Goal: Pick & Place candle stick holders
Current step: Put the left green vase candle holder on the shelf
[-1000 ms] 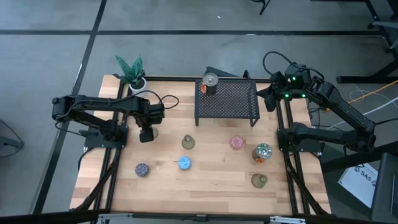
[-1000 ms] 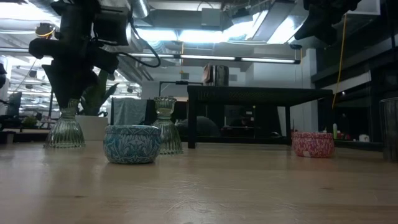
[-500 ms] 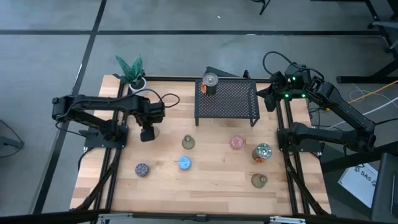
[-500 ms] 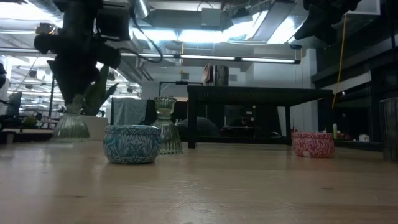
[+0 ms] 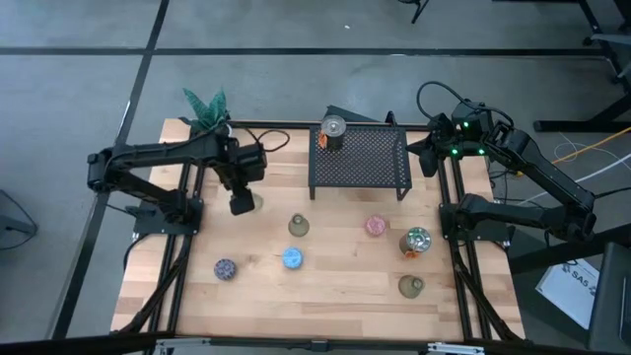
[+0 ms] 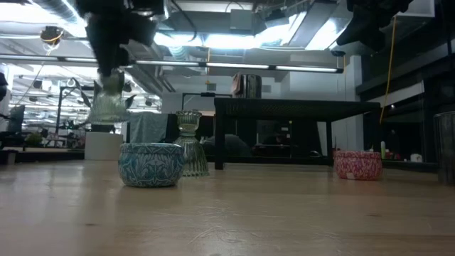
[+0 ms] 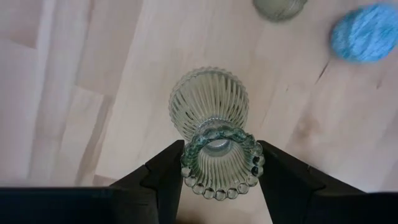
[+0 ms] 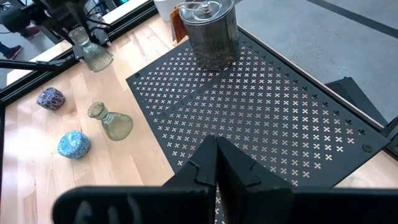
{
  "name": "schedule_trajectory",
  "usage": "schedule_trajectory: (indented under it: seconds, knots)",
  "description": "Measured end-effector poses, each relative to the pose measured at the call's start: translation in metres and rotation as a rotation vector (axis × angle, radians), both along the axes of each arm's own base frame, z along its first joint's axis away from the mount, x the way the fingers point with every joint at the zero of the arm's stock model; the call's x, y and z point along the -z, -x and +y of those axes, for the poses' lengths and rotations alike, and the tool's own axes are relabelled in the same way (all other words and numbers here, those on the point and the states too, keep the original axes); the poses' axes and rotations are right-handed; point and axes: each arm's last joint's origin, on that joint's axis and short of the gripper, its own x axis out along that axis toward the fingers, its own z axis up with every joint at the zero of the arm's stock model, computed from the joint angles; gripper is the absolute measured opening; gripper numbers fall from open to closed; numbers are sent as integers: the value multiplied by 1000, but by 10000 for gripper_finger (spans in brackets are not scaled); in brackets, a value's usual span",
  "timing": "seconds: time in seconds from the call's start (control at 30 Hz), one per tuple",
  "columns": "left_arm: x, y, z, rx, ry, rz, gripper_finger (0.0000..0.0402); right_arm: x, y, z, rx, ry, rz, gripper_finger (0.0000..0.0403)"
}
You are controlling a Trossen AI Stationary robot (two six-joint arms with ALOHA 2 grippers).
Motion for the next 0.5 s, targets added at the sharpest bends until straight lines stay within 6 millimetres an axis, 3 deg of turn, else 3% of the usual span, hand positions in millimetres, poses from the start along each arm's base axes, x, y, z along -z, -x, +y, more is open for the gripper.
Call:
schedule_trajectory:
  seconds: [0.5]
  knots:
    - [-47, -65, 17, 72, -61, -83, 175, 0, 0, 0, -3, -1, -1, 7]
